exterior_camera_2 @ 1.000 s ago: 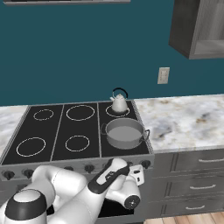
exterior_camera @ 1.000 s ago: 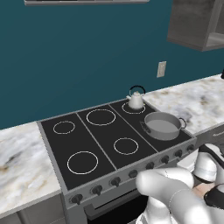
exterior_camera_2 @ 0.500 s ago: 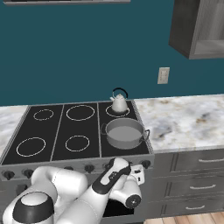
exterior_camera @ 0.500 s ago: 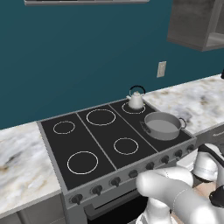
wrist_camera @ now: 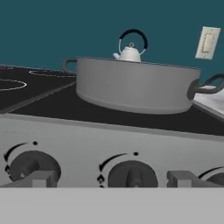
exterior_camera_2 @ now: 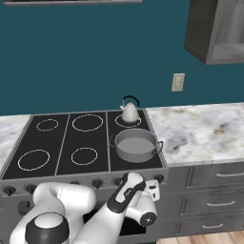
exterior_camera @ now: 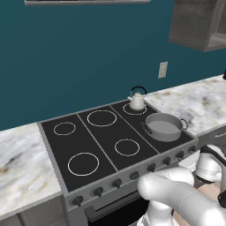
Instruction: Pick the kettle from the cabinet and place it on a stove burner. Then pick the pot from the counter and place it on another stove burner. Finally, turn both burners on.
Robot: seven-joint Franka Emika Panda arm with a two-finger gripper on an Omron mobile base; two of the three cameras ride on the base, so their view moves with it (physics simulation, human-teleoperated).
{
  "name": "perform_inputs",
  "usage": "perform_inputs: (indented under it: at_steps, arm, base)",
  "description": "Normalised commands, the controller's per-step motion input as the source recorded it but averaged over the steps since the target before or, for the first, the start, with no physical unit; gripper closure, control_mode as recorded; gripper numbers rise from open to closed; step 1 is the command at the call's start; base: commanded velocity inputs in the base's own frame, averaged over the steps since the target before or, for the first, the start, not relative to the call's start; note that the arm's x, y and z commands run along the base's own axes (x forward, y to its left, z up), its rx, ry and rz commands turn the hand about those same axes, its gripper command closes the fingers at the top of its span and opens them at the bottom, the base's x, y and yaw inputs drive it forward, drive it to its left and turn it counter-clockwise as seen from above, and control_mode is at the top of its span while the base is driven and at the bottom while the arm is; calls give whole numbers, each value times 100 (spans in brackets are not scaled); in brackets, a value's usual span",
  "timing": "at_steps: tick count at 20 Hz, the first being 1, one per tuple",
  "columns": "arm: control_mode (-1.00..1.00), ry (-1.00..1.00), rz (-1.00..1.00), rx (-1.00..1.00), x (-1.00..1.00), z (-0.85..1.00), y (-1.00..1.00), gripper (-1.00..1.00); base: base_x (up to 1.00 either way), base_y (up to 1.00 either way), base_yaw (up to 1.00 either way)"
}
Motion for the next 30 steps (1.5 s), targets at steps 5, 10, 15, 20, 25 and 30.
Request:
perform_inputs:
  at_steps: [5,10,15,20,25,30]
  arm:
    - [-100,0,0,2,2,-13,-11,-100]
    - [-100,0,0,3,8,-7,0,-100]
    - [-100,0,0,2,15,-7,0,-100]
    - [-100,0,0,2,16,-10,0,-100]
    - [-100,0,0,2,12,-11,0,-100]
    - [-100,0,0,1,14,-10,0,-100]
  base:
    - [0,0,0]
    - [0,0,0]
    - [0,0,0]
    - [0,0,0]
    - [0,0,0]
    - [0,0,0]
